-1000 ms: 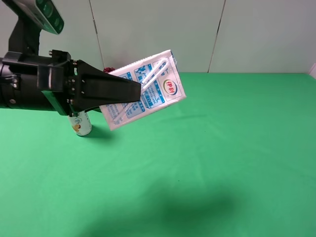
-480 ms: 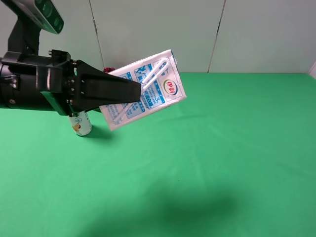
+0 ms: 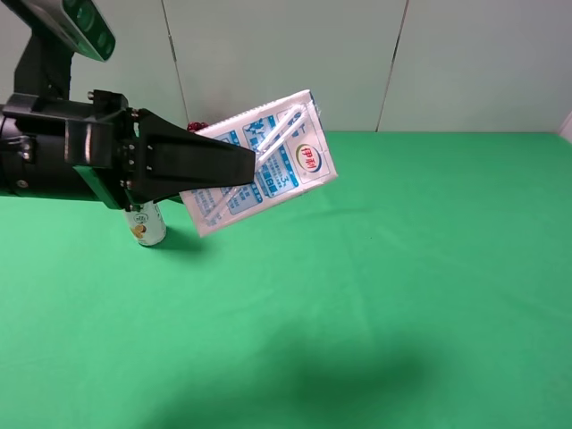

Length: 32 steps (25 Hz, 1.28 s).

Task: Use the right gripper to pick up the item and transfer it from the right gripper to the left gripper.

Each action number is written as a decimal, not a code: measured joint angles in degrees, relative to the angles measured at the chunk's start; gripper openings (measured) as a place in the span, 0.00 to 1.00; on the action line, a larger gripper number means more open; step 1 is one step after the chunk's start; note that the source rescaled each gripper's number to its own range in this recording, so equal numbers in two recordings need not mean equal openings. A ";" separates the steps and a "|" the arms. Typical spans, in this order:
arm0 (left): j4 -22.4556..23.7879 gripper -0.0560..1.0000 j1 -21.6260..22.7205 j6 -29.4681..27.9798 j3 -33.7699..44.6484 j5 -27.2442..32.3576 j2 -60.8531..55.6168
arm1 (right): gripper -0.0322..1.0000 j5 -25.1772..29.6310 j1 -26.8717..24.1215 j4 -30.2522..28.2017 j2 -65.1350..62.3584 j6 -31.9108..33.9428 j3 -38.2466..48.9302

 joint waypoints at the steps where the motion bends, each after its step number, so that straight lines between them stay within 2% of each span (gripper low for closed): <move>1: 0.00 0.05 0.00 0.06 0.00 0.00 0.00 | 1.00 0.00 -1.41 0.00 -0.26 0.00 0.00; 6: 0.06 0.05 0.00 0.66 -0.19 -0.57 0.00 | 1.00 0.06 -10.43 0.00 -2.25 0.00 0.00; 10: 0.16 0.05 0.08 0.66 -2.35 -1.55 0.05 | 1.00 0.06 -15.04 0.18 -2.25 0.00 0.00; 15: 0.16 0.05 0.15 0.56 -6.88 -2.91 0.11 | 1.00 0.06 -16.59 0.18 -2.25 0.00 0.00; 19: 0.22 0.05 0.15 -1.66 -10.27 -6.29 0.16 | 1.00 0.11 -16.59 0.18 -2.25 0.00 0.00; 25: 7.77 0.05 0.21 -8.50 -15.65 -13.08 0.16 | 1.00 0.11 -16.59 0.20 -2.25 0.00 0.00; 32: 16.42 0.05 0.26 -15.55 -18.07 -19.45 0.17 | 1.00 0.11 -16.59 0.25 -2.25 0.00 0.00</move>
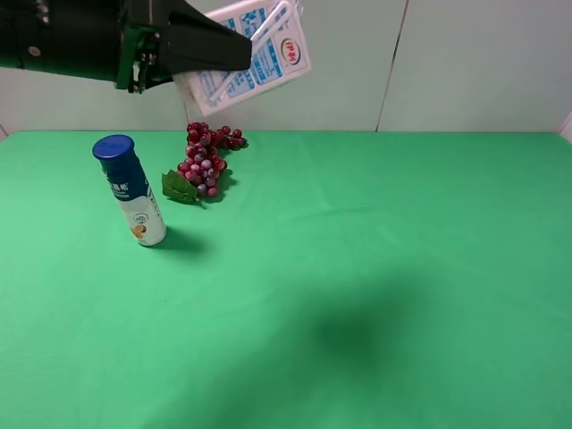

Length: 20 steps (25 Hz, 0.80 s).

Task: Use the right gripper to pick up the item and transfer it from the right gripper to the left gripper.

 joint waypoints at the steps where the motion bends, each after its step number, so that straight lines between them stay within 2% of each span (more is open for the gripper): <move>1: 0.80 0.05 0.00 -0.69 0.00 -0.74 0.00 | 1.00 0.00 0.00 0.00 0.00 0.00 0.00; 12: 12.63 0.05 0.12 -10.12 -0.05 -10.33 -2.57 | 1.00 0.00 0.00 0.00 0.00 0.00 0.00; 20: 28.77 0.05 4.41 -22.36 -0.05 -10.82 -5.19 | 1.00 -0.06 0.00 0.13 0.00 0.00 0.00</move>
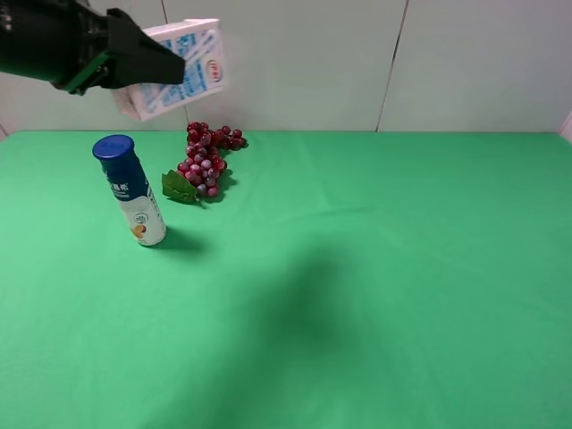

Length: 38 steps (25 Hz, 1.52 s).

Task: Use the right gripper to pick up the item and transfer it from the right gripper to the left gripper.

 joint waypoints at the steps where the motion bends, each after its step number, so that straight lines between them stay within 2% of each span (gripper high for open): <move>1: 2.26 0.05 0.80 -1.30 0.00 -0.04 -0.36 | 1.00 0.00 0.00 0.00 0.00 0.00 0.00; 5: 8.86 0.05 3.67 -5.84 0.00 0.02 -1.45 | 1.00 0.00 0.00 0.00 0.00 0.00 0.00; 9: 12.43 0.05 6.67 -7.80 0.00 0.07 -1.90 | 1.00 0.00 0.00 0.00 0.00 0.00 0.00; 15: 14.41 0.05 11.26 -8.25 0.00 0.01 -1.90 | 1.00 0.00 0.00 0.00 0.00 0.00 0.00; 23: 19.91 0.05 14.48 -8.46 0.00 -0.77 -1.90 | 1.00 0.00 0.00 0.00 0.00 0.00 0.00; 28: 21.26 0.05 18.24 -8.69 1.22 -2.65 -1.90 | 1.00 0.06 0.00 0.00 0.00 0.00 0.00; 32: 22.40 0.05 20.70 -8.83 5.34 -6.43 -1.97 | 1.00 0.06 0.00 0.00 0.00 0.00 0.00; 38: 22.41 0.05 20.90 -7.75 13.89 -12.34 -2.02 | 1.00 0.06 0.00 0.00 0.00 0.00 0.00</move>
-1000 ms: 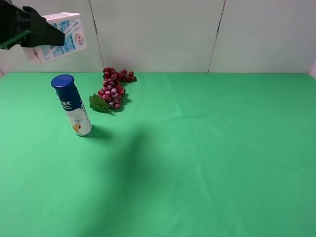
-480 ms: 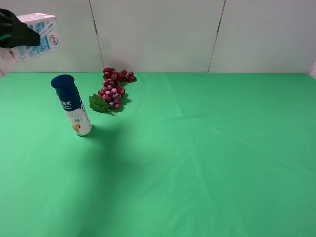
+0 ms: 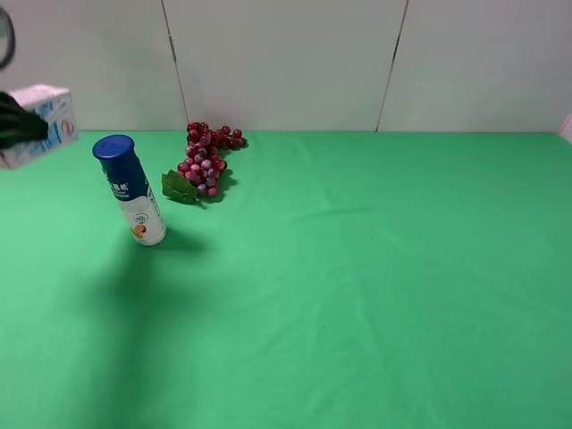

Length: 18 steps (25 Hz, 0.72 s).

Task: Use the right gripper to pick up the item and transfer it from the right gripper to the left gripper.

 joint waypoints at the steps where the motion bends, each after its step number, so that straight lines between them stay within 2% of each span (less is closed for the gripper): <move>1: 0.00 0.05 0.00 0.06 1.14 -1.29 0.00 | 1.00 0.00 0.00 0.00 0.00 0.00 0.00; 9: -0.34 0.05 0.00 -0.12 8.46 -8.90 -0.01 | 1.00 0.00 0.00 0.00 0.00 0.00 0.00; 18: -0.56 0.05 0.00 -1.38 9.20 -14.43 6.41 | 1.00 -0.07 0.00 0.05 0.00 0.04 0.00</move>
